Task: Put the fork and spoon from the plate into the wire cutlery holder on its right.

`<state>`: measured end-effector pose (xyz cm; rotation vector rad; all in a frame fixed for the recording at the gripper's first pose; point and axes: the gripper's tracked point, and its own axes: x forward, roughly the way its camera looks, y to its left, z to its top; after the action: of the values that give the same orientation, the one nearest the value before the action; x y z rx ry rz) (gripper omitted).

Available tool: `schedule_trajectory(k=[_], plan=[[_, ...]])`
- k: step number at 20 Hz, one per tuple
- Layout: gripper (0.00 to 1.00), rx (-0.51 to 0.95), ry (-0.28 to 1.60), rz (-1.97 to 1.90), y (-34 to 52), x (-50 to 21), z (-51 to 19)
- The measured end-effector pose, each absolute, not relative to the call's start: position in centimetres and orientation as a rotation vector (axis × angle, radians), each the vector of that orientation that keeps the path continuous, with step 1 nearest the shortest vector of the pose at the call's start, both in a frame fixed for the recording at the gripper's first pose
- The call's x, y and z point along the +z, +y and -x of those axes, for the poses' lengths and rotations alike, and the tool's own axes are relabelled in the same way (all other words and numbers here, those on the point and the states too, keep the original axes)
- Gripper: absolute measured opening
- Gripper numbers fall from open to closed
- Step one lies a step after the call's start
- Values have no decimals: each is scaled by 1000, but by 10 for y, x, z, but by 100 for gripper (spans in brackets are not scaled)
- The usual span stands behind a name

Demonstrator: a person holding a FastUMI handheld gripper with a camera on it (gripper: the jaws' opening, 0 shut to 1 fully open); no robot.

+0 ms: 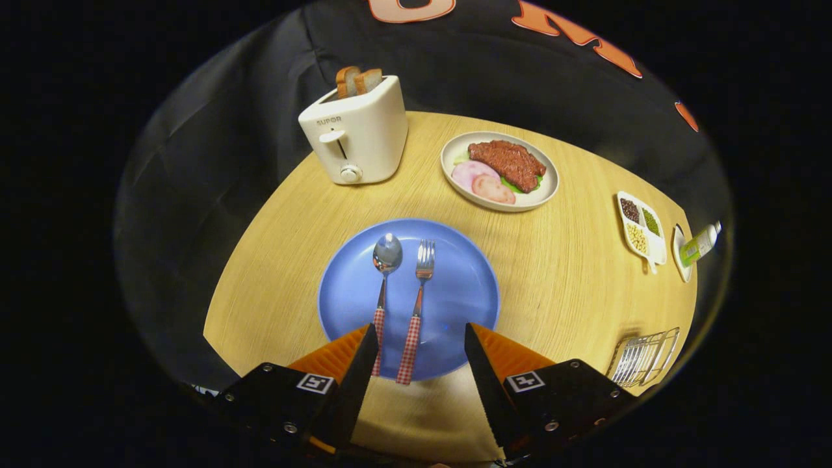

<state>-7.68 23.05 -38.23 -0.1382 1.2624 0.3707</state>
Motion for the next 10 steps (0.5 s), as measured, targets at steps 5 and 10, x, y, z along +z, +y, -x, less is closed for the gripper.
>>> schedule_trajectory(k=[5,10], plan=[[72,350,1380,162,230,-406,89],[47,327,1518,176,231,-424,101]])
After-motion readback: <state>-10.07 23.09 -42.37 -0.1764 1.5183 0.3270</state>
